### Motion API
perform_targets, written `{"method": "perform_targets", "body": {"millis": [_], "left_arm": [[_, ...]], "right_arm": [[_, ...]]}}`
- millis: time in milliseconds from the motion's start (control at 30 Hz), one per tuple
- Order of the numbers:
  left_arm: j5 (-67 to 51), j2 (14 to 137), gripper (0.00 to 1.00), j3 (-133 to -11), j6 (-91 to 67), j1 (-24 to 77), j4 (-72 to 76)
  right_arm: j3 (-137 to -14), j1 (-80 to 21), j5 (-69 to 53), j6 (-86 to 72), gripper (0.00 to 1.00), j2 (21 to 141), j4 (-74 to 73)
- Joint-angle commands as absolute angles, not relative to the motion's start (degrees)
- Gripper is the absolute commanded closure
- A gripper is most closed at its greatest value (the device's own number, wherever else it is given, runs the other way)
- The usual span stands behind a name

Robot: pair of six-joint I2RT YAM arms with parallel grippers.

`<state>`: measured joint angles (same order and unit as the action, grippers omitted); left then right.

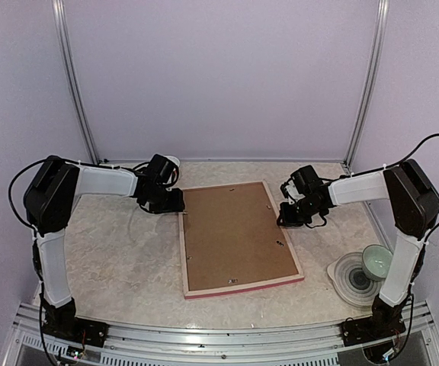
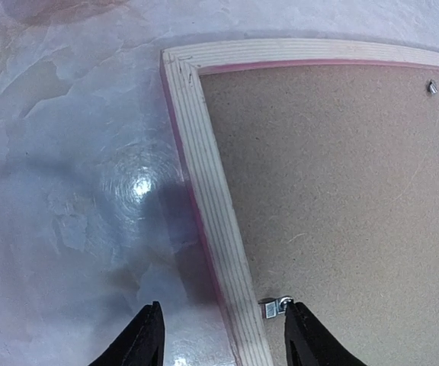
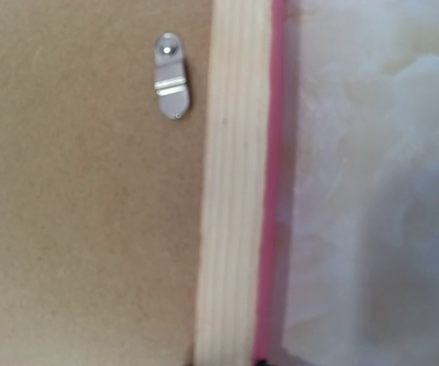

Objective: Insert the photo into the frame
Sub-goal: Press the fastener onto the backboard.

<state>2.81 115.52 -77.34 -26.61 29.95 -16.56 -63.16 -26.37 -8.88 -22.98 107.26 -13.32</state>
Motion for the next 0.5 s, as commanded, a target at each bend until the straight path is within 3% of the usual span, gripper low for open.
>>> {"method": "perform_targets", "body": {"millis": [0, 267, 467], "left_arm": [[2.7, 116.5, 0.46, -79.1, -25.8, 30.0, -16.4], [2.3, 117.9, 0.47, -80.3, -25.1, 30.0, -17.1], [2.6, 118.9, 0.53, -80.2, -24.9, 30.0, -17.4]], "right_arm": [[-62.2, -27.7, -12.0, -21.4, 0.89, 109.0, -14.6], [-62.2, -27.7, -11.8, -21.4, 0.9, 109.1, -14.6], [-62.2, -27.7, -11.9, -21.4, 0.9, 109.0, -14.6]]}}
